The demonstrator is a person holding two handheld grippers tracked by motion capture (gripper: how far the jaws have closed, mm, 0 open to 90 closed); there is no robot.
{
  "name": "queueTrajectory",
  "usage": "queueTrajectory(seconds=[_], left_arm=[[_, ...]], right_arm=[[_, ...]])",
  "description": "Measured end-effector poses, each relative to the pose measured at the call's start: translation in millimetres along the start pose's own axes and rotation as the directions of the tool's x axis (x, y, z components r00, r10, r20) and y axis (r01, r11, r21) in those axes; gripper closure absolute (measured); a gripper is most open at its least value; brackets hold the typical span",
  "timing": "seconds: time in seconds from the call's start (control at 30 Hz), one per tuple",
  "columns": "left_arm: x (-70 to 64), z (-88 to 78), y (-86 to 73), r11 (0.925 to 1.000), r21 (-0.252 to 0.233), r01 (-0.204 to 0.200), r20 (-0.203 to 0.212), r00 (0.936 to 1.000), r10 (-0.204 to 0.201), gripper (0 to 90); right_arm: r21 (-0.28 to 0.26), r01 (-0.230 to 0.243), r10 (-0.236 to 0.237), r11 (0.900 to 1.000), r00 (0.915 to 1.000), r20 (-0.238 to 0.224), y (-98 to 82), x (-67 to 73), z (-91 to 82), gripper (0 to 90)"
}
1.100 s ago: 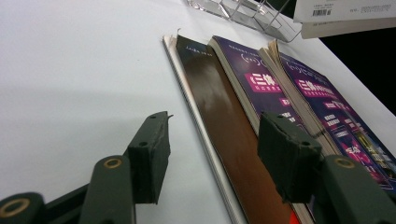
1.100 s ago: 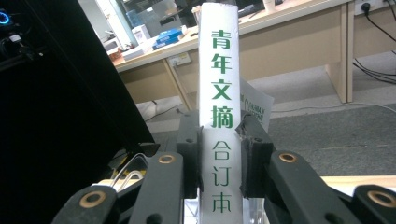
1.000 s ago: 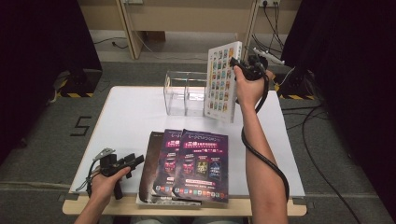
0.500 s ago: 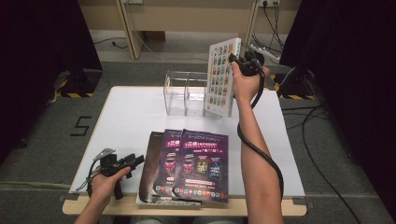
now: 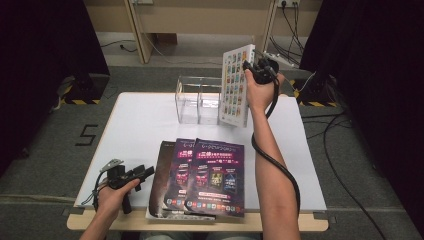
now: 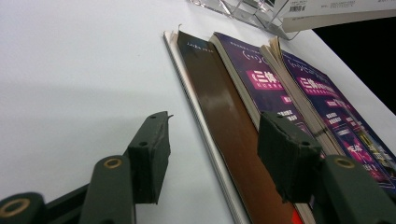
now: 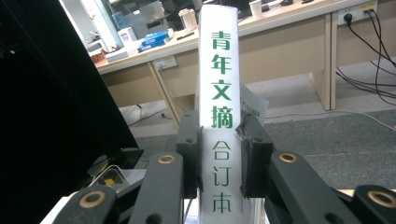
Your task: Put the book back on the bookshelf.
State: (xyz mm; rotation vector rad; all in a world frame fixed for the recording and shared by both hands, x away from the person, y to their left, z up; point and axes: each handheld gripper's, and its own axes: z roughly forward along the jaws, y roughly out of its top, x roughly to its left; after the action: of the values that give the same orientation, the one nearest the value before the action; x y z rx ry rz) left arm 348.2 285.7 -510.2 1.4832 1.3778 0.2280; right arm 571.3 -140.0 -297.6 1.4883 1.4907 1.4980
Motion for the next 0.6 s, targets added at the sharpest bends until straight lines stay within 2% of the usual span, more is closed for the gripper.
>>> queueTrajectory(seconds=[0.6], left_arm=[[0.8, 0.0, -0.7, 1.0000, 0.002, 0.002, -0.001, 1.0000, -0.002, 43.4]], right_arm=[[-0.001, 0.032, -0.032, 0.999, 0.9993, 0.018, -8.1, 1.9, -0.4, 73.8]])
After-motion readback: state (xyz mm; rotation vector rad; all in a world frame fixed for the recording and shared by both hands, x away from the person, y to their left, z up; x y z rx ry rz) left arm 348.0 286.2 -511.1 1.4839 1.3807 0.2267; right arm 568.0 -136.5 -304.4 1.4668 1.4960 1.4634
